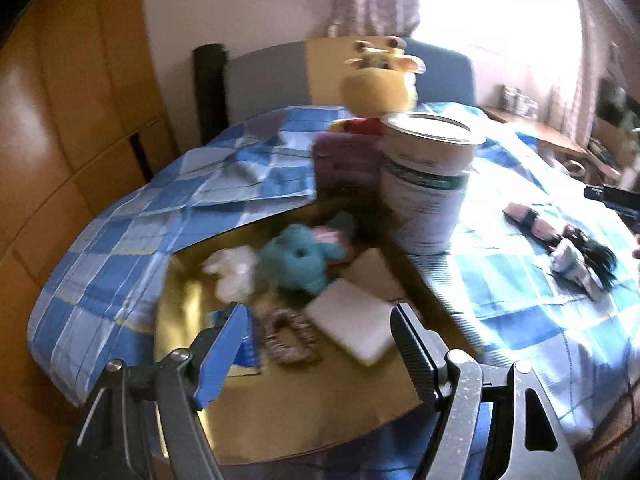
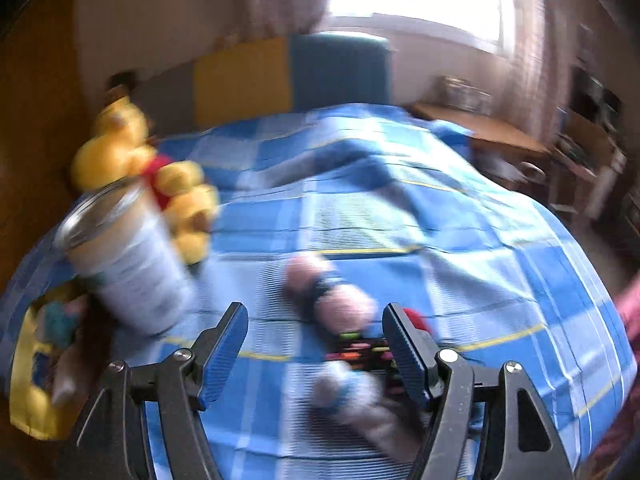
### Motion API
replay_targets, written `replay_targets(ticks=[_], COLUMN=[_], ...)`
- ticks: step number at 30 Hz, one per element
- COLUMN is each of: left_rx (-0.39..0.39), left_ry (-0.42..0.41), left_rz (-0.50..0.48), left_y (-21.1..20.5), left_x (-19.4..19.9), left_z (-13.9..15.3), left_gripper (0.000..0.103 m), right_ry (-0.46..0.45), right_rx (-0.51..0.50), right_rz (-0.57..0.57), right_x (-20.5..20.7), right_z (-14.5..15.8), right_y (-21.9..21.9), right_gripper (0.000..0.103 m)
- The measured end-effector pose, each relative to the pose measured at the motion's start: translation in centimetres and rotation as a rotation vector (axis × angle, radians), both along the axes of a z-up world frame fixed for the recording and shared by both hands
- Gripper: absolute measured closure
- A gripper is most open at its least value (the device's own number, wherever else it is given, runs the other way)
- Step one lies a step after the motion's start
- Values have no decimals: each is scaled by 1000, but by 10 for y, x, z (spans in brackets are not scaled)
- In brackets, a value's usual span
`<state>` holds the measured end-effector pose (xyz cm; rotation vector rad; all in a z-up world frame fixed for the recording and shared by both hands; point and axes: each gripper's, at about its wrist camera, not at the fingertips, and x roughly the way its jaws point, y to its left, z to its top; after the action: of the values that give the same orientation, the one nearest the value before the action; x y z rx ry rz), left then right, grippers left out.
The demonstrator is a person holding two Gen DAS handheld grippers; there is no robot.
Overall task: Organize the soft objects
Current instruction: 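Move both tools back toward the white knit sock and black wig, then grasp the white knit sock with the left tool while the right tool grasps the black braided wig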
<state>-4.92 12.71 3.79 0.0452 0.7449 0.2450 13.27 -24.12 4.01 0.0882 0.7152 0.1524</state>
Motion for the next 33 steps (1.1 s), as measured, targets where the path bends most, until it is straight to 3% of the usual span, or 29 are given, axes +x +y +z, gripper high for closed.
replay_targets(ticks=[4,6,10,24,29,33], left_rx=[9,9,-22,-104,-166,-230], left_ry=[28,44,81,213,240,269], left_rz=[-88,-129,-205,-386,-457,-515], left_y=[-32,-48,-76,-144,-168,-193], left_x=[17,25,41,79,95,114], left_z=[-5,-9,-18,-54,-59,-61], left_gripper=[28,28,28,29,50,52], right_ry=[15,94,81,230,233,223], right_rx=[81,142,243,480,508,525], right_rz=[-164,-240,-301,-428,-432,-418], right_x=[4,11,9,6,6,6], right_z=[-25,-36,-36,-67,-67,-64], right_y=[-47,-70,-94,-130,-133,-132], right_gripper=[32,32,32,32,32,32])
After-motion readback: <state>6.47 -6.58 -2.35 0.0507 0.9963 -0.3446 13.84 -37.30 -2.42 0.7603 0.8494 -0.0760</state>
